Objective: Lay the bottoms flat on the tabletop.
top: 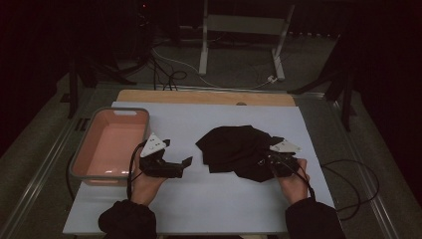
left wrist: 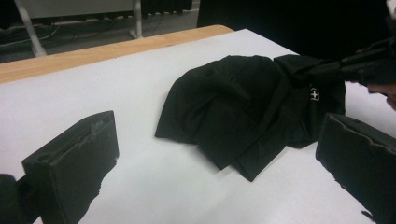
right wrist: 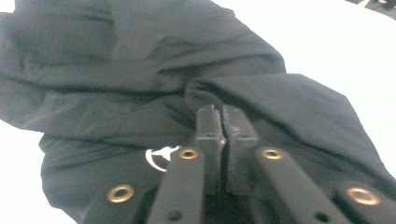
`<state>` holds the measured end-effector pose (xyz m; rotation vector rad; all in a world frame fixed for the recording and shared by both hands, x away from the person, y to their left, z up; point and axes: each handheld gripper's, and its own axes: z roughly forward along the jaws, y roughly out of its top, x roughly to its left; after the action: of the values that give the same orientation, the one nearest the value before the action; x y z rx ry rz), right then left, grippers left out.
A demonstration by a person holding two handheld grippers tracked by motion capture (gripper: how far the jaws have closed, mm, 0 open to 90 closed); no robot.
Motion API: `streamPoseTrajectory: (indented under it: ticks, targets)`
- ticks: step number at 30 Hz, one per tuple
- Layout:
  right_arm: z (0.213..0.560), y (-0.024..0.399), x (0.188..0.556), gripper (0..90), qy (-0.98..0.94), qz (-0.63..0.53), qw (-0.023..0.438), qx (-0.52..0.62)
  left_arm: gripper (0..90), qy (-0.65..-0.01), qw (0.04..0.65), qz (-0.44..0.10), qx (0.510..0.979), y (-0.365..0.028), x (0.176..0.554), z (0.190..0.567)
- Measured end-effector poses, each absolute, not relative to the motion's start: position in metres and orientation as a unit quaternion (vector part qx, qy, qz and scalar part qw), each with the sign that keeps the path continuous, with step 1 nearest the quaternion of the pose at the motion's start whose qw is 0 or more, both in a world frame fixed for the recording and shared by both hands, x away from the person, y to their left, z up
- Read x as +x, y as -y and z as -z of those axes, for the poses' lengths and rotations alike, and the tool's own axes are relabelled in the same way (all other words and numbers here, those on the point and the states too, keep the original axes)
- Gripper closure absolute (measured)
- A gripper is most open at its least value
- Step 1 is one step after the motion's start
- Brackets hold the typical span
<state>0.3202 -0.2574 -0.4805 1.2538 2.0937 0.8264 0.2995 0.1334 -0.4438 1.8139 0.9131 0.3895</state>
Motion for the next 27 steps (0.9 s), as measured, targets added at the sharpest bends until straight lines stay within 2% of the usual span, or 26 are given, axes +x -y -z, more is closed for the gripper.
streamPoseTrajectory:
  ticks: [10,27]
  targets:
    - [0.471,0.28,0.32,88.0,-0.756,-0.32,0.289,0.492,0.0,-0.379,0.513,-0.162,0.753,-0.134,0.299,0.443]
    - [0.466,0.35,0.323,86.3,-0.692,-0.329,0.291,0.573,0.0,-0.378,0.512,-0.162,0.754,-0.133,0.299,0.443]
